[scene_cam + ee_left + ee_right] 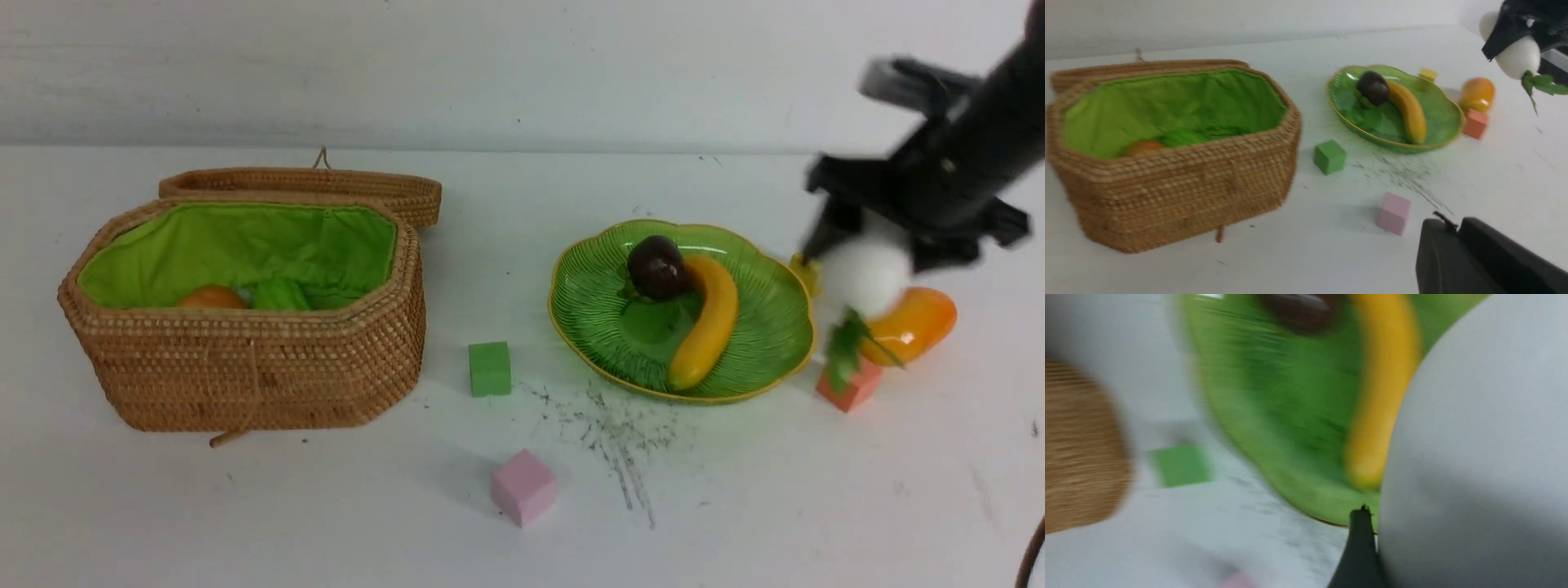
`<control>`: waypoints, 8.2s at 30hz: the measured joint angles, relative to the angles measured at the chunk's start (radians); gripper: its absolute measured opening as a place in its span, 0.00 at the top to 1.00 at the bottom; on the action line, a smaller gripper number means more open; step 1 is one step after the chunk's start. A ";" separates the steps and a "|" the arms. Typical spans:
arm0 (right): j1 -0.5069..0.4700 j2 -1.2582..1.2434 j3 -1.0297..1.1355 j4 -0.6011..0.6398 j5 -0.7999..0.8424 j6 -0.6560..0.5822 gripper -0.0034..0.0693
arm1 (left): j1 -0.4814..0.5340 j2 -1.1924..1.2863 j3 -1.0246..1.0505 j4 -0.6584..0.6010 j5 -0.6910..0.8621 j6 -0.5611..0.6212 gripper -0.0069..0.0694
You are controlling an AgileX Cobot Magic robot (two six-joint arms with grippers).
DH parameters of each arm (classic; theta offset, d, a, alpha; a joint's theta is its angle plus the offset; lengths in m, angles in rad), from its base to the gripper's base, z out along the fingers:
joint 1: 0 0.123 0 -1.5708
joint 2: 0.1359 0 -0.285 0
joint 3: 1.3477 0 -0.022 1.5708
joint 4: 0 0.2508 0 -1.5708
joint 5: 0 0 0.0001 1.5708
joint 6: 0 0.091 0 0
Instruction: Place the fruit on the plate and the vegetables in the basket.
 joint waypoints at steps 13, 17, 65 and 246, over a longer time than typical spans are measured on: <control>0.507 0.412 -0.488 0.237 -0.534 -0.604 0.23 | 0.000 0.000 0.000 0.186 0.059 -0.271 0.83; 0.515 0.555 -0.603 0.240 -0.628 -0.624 0.18 | 0.000 0.000 0.000 0.143 0.060 -0.259 0.83; -0.414 0.306 0.029 -0.010 -0.188 0.236 0.03 | 0.000 0.000 0.000 -0.396 -0.109 0.301 0.81; -0.171 -1.765 1.706 -0.224 -0.598 0.008 0.97 | 0.000 -0.236 0.512 -0.296 -0.458 0.195 0.88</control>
